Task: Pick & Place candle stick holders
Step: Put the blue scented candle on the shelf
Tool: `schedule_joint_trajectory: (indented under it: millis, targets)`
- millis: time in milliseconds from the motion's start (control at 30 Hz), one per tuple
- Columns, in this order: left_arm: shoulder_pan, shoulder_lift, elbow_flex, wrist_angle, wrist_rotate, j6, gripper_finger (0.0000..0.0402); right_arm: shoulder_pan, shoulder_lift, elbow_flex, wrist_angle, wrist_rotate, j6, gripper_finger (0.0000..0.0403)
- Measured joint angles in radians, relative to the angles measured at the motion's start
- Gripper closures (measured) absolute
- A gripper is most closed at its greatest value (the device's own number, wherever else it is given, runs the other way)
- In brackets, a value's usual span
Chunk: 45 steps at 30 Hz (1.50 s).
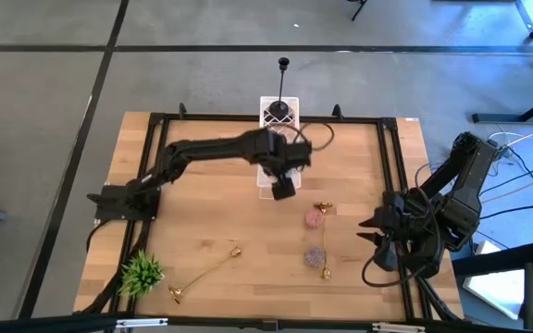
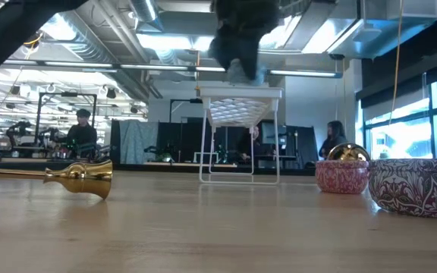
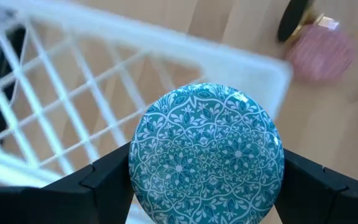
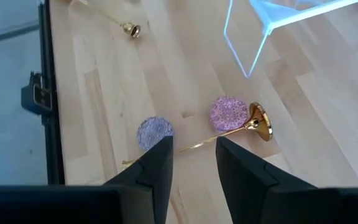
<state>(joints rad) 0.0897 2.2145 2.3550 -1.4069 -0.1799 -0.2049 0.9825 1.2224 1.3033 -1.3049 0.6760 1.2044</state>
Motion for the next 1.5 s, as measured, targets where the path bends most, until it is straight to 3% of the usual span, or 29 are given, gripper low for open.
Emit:
schedule_joint_trajectory:
  millis: [333, 500, 967, 1500]
  targets:
    - [0.028, -0.013, 0.001, -0.019, 0.061, 0.158, 0.0103, -0.026, 0.000, 0.000, -0.006, 0.061, 0.150, 0.0279]
    - [0.020, -0.013, 0.001, 0.005, 0.041, 0.223, 0.0103, -0.053, 0.000, 0.000, 0.011, 0.059, 0.172, 0.0279]
    - [0.065, -0.013, 0.000, 0.044, 0.057, 0.226, 0.0102, -0.087, 0.000, 0.000, 0.015, 0.056, 0.170, 0.0279]
    - [0.063, -0.014, -0.082, 0.054, 0.095, 0.245, 0.0102, -0.087, 0.000, 0.000, 0.015, 0.056, 0.168, 0.0279]
